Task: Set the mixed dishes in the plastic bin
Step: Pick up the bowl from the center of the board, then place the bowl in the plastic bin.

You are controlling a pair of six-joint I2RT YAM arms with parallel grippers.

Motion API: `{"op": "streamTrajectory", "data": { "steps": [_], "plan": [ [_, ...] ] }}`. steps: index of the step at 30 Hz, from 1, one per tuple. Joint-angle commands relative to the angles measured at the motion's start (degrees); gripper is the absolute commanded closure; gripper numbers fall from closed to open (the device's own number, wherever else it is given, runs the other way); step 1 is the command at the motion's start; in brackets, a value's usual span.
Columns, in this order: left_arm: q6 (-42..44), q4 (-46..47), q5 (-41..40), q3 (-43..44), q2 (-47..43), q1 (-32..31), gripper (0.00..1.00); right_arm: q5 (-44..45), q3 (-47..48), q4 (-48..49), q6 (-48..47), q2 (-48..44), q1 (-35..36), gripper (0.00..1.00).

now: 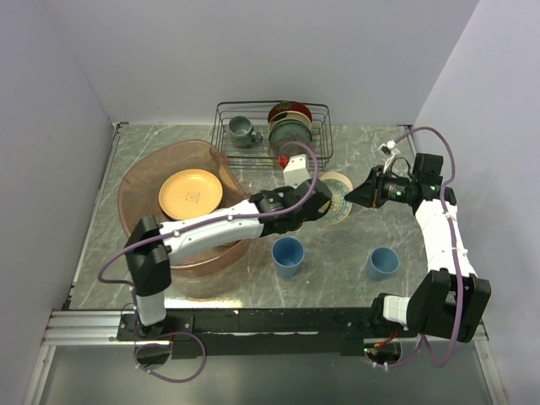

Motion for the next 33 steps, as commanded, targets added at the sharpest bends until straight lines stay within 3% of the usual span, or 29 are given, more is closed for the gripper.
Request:
{"op": "streamTrajectory", "data": {
  "steps": [1,5,11,24,33],
  "plan": [
    [4.63,4.10,1.44,-6.37,-10.02,1.62,0.99,-4.08,0.23,2.94,-2.28,-2.58,-1.07,0.64],
    [6.13,7.01,2.67,-12.00,-15.75,2.94,0.99,-5.40,0.06,2.94,-2.98,-3.10,-1.16,0.44],
    [8.41,7.20,2.50,-19.04,-24.54,4.96,0.99,-6.37,-0.29,3.12,-3.60,-3.55,-1.24,0.32],
    [9.91,5.01,1.53,-33.98,-47.47,15.06,0.99,-5.23,-0.56,3.82,-2.98,-3.11,-1.16,0.30],
    [10.70,-0.27,1.00,-38.81,-52.76,23.93,0.99,-4.70,-0.82,4.17,-2.89,-2.84,-1.24,0.30]
  ]
}}
